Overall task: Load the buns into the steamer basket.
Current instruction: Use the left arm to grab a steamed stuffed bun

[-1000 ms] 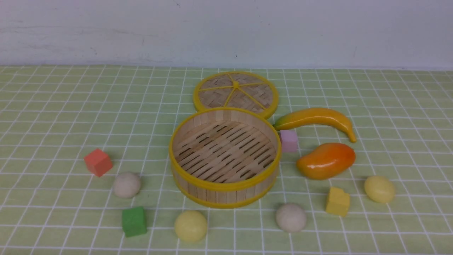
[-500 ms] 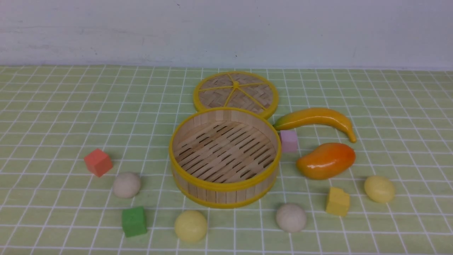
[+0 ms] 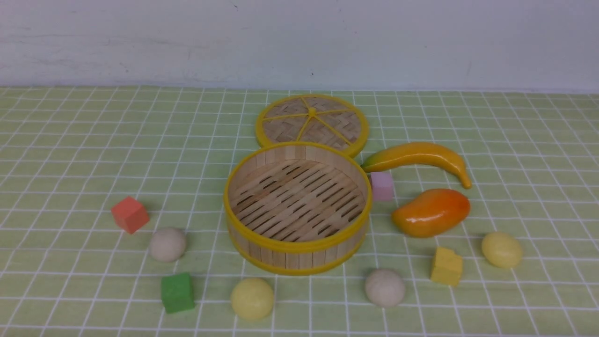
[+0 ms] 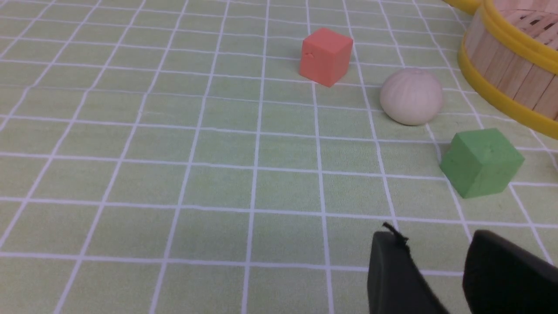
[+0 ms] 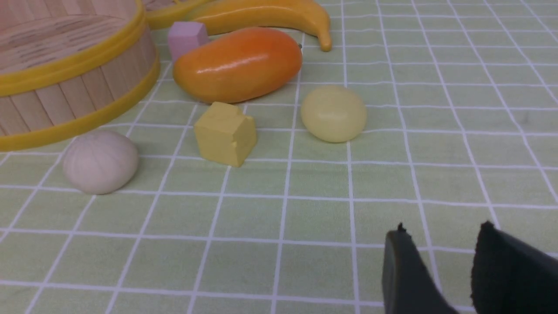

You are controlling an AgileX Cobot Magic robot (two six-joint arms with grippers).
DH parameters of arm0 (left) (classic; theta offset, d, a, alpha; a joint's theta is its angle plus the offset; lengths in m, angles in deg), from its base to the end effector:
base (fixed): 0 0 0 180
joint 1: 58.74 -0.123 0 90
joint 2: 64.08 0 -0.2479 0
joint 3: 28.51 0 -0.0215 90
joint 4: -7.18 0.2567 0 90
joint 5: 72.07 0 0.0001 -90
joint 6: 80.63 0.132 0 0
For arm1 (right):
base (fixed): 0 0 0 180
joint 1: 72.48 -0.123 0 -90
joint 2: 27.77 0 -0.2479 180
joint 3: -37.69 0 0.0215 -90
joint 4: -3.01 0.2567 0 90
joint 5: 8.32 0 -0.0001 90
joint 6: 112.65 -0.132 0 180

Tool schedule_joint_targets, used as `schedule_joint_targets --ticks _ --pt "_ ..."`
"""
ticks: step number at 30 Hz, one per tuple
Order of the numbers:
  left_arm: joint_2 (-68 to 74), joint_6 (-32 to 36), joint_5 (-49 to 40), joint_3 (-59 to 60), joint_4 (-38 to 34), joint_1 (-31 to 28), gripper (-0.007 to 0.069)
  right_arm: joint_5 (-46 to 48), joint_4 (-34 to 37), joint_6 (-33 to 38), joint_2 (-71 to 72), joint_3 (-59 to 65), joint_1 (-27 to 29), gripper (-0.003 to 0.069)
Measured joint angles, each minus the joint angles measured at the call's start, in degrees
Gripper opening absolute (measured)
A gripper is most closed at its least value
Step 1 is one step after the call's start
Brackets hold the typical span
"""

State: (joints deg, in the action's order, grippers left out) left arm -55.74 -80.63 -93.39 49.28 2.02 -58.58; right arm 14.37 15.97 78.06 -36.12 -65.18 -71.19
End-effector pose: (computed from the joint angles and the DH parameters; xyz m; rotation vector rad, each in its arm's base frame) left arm 0.1353 -0.0047 0.1582 -0.0535 1.8740 -0.0904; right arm 0.1344 0.0084 0.1607 -0.0174 1.8783 0.0812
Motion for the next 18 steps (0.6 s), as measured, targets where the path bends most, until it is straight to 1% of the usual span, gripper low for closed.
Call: schedule_joint_targets --ticks 5,8,11,14,16,18 --pt "0.0 0.0 0.2 0.0 0.6 0.0 0.0239 0.0 0.0 0.0 0.0 0.0 0.0 0.0239" --pt "0.0 0.0 2.3 0.0 0.6 0.0 0.0239 0.0 0.0 0.0 0.0 0.0 0.0 0.0239" --pt "0.0 -1.5 8.4 0.0 -2.6 0.0 0.0239 0.0 0.0 0.0 0.0 0.0 0.0 0.0239" --pt "0.0 -4.1 14.3 0.0 -7.3 0.0 0.0239 0.0 0.0 0.0 0.0 0.0 0.0 0.0239" --pt "0.0 -7.9 20.4 0.0 -13.0 0.0 0.0239 0.0 0.0 0.0 0.0 0.0 0.0 0.0239" --pt "0.0 -9.7 23.0 0.0 -15.8 0.0 0.0239 0.0 0.0 0.0 0.0 0.0 0.0 0.0239"
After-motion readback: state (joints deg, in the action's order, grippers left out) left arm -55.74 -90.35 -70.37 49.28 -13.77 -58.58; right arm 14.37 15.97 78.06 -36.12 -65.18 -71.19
